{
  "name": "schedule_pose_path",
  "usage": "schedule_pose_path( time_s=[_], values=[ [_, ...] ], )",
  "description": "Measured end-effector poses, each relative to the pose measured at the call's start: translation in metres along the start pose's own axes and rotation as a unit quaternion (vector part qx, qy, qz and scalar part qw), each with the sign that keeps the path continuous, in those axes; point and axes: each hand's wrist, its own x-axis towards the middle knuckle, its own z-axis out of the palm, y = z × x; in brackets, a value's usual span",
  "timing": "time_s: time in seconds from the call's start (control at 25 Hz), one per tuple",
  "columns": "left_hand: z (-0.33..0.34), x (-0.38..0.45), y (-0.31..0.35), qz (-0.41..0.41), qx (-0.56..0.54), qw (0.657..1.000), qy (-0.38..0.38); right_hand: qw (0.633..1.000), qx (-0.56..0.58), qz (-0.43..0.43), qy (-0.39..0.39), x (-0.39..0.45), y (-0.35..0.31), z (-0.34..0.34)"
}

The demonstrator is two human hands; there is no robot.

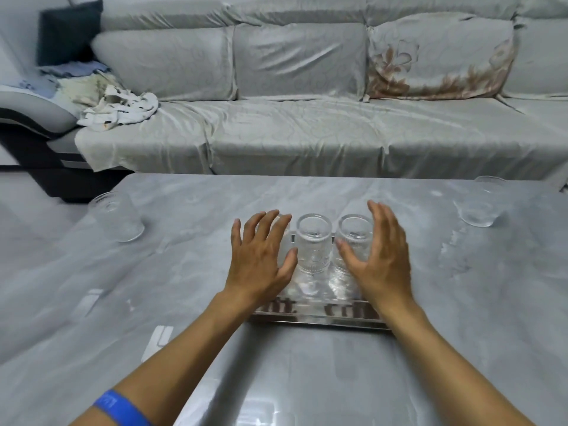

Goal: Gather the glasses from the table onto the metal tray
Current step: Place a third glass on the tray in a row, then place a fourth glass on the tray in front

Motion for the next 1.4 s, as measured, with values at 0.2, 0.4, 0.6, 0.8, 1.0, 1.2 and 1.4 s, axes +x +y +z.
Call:
schedule_pose_path(
  time_s=[0.2,0.4,0.6,0.8,1.0,1.2,1.4],
  values=[
    [-0.027,-0.027,-0.076,-0.172,-0.027,0.984,0.026,0.965,0.091,-0.237,-0.058,-0.052,-0.099,0.021],
    [-0.067,-0.022,-0.185,-0.279,0.083,0.955,-0.061,0.914,0.072,-0.319,-0.241,-0.114,-0.161,0.088],
    [-0.086,0.031,-0.251,-0.316,0.156,0.934,-0.058,0.91,0.055,-0.29,-0.291,-0.127,-0.16,0.125],
    [-0.086,0.024,-0.259,-0.342,0.068,0.937,-0.001,0.909,0.056,-0.274,-0.308,-0.127,-0.158,0.125],
    [-0.094,-0.015,-0.173,-0.313,-0.163,0.929,0.111,0.877,0.347,0.054,-0.327,-0.104,-0.167,0.087],
    [-0.1,-0.039,-0.049,-0.261,-0.543,0.798,0.027,0.755,0.557,0.267,-0.222,-0.056,-0.13,0.014],
    [-0.079,-0.046,0.009,-0.221,-0.474,0.851,-0.056,0.856,0.441,0.243,-0.121,-0.044,-0.096,-0.028]
  ],
)
